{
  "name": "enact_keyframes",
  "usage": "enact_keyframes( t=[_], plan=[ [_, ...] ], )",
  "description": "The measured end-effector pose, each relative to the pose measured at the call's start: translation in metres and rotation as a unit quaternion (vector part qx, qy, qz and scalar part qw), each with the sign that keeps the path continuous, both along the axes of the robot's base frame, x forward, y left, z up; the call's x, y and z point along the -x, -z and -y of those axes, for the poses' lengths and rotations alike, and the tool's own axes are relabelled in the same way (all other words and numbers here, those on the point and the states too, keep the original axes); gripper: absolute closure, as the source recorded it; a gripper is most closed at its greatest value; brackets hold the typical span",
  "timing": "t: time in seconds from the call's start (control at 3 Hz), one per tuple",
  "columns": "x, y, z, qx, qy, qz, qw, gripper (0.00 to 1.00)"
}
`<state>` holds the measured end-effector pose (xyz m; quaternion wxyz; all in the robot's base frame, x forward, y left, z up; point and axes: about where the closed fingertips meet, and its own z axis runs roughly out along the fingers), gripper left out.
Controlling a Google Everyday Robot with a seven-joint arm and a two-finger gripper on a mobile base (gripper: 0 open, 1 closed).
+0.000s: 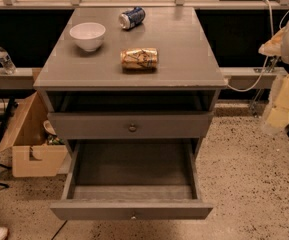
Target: Place orange can into middle drawer
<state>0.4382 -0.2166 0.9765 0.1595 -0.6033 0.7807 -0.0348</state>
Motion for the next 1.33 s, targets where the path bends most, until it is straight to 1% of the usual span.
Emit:
enact_keyframes(
  t=[0.33, 0.67, 1.0, 1.33],
  plan=[
    [0.000, -0.001, 0.000, -0.001, 0.000, 0.001, 1.0000, 0.00],
    [-0.023, 0.002, -0.007, -0.028, 0.001, 0.009, 0.9996, 0.00],
    [-0.058, 0.013, -0.025, -0.055, -0.003, 0.012, 0.9984, 0.00],
    [-0.061, 0.014, -0.028, -0.057, -0.005, 0.013, 0.9983, 0.00]
  ],
)
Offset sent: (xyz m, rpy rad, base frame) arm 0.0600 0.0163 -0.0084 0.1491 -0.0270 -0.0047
